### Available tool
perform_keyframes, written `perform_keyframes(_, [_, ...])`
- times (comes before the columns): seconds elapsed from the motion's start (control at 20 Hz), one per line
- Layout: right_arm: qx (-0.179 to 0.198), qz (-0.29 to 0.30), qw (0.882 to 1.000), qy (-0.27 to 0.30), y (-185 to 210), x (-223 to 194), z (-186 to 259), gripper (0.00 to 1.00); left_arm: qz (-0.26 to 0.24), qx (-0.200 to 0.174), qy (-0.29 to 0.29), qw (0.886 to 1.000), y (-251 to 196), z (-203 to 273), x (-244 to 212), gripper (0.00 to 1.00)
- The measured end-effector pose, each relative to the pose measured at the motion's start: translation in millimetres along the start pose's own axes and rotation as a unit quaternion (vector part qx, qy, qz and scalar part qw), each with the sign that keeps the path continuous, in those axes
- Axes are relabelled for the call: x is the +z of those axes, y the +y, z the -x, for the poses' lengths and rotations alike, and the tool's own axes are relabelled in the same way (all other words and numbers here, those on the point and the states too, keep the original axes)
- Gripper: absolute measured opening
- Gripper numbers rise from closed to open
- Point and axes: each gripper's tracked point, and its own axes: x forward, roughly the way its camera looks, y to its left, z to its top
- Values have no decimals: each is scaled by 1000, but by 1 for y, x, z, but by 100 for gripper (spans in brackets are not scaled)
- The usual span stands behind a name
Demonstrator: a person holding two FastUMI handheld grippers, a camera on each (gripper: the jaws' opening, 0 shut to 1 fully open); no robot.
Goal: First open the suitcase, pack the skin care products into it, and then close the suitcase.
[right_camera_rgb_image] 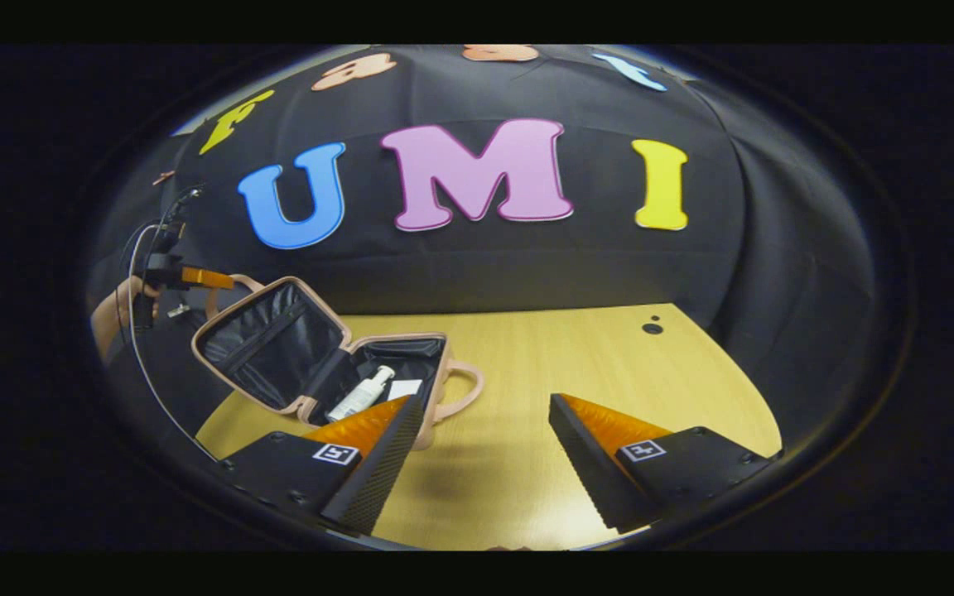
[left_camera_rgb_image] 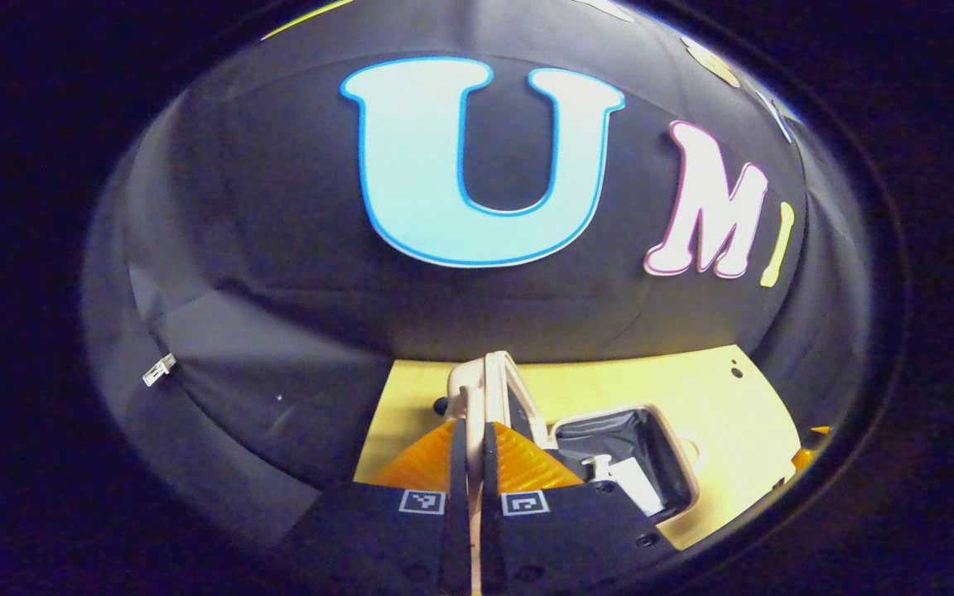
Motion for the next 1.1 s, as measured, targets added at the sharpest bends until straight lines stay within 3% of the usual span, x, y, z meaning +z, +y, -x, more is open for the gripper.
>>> perform_keyframes(0.3, [-48, -17, 998, -38, -42, 17, 49, 98, 35, -94, -28, 995, -130, 8, 12, 10])
perform_keyframes(0.65, [-57, -21, 997, -51, -89, 32, 65, 98, 63, -167, -5, 984, -276, -35, -50, 10])
perform_keyframes(0.85, [-34, -11, 998, -43, -112, 34, 49, 98, 65, -166, 41, 983, -333, -76, -116, 10])
perform_keyframes(1.1, [0, -4, 999, -35, -140, 37, 24, 98, 51, -115, 70, 990, -367, -118, -180, 11])
